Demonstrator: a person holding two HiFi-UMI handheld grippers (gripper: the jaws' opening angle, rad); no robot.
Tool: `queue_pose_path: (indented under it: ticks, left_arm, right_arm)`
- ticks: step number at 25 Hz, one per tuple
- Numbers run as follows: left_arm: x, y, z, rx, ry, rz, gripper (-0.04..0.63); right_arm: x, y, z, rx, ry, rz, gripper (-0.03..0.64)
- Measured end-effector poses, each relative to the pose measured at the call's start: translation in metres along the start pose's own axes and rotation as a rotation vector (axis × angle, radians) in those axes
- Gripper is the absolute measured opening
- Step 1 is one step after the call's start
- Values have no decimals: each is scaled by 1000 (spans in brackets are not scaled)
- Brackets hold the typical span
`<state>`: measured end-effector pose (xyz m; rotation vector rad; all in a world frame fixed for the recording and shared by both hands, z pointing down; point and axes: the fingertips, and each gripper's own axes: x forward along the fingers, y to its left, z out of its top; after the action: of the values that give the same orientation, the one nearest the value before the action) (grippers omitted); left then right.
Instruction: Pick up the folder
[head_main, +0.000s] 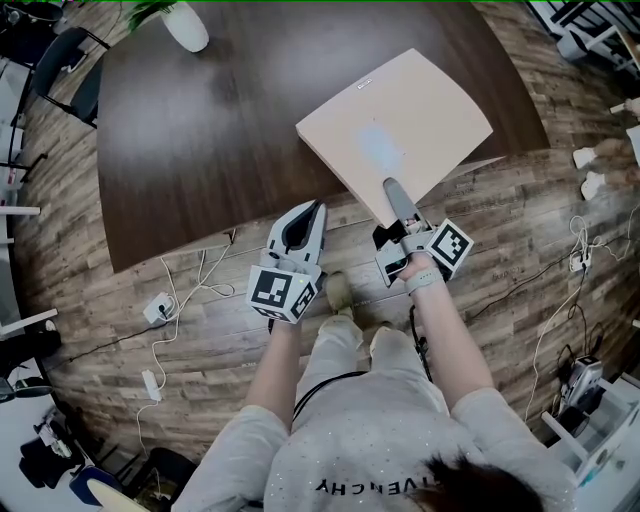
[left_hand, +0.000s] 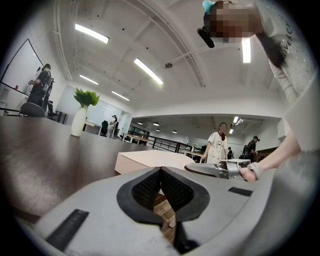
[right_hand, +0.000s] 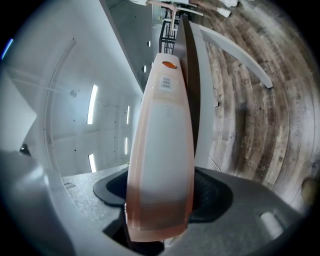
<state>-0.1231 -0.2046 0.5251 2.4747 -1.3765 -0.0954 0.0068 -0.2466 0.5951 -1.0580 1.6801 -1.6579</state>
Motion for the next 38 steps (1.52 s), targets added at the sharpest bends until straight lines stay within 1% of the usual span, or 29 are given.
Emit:
queue_pose_path:
  ticks: [4,7,10,13,14,19,27,31,38]
  left_arm:
    - [-2,-3,0,0,0,1,-2]
    - [-2,-5,-1,2,1,-2,-2]
    - [-2,-2,-3,-2,3,2,-2]
    - [-5,0,-3,-6,4,8,-2]
    - [-5,0,-3,-7,3,9,-2]
    - [-8,2,-2,-7,1,13,-2]
    - [-9,4,0,-10,-2,16,-2]
    - [-8,4,2,-14,-4,18,-2]
    - [3,-4,3,-12,-3,28,-2]
  right_arm:
    - [0,0,0,5,3,16,322]
    - [6,0,0,19,16,25,345]
    - [13,1,-2,31,26,24,347]
    - [13,2,-3,31,29,14,329]
    - [13,3,-3,32,29,15,313]
    - [9,5,-1,44,24,41,278]
    - [0,7,3,54,10,59,259]
    - [-6,8,9,25,12,49,258]
    - [-18,16,30,-78,26,38,258]
